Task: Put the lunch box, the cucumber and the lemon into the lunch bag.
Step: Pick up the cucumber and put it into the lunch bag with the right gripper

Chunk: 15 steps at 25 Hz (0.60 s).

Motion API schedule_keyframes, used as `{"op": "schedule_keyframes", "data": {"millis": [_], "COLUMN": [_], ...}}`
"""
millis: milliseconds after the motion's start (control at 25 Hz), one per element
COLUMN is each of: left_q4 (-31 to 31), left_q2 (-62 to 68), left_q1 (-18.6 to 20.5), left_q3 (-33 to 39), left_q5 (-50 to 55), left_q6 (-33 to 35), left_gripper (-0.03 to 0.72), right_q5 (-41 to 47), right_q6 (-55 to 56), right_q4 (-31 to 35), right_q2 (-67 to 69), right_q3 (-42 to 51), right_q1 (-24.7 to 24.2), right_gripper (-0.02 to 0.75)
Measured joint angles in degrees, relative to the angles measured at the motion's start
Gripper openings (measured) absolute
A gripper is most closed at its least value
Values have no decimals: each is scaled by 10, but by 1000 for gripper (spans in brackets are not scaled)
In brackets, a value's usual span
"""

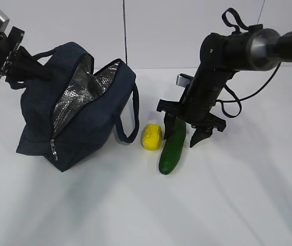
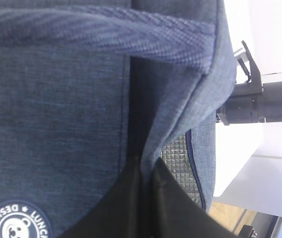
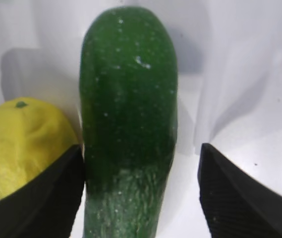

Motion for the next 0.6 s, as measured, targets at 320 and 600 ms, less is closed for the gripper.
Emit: {"op": "schedule_keyframes", "data": {"millis": [320, 600], "left_q4": [0, 1], "left_q2": [0, 0], "left_q1": [0, 0], "left_q3": [0, 0], "left_q5": [0, 0], "left_q6": [0, 0], "left_gripper": [-8, -8], "right_q5": [12, 19], "right_q6": [0, 0], "right_q4": [0, 0], "right_q2": [9, 9], "right_q3": [0, 0], "right_q1": [0, 0], "right_gripper": [470, 368]}}
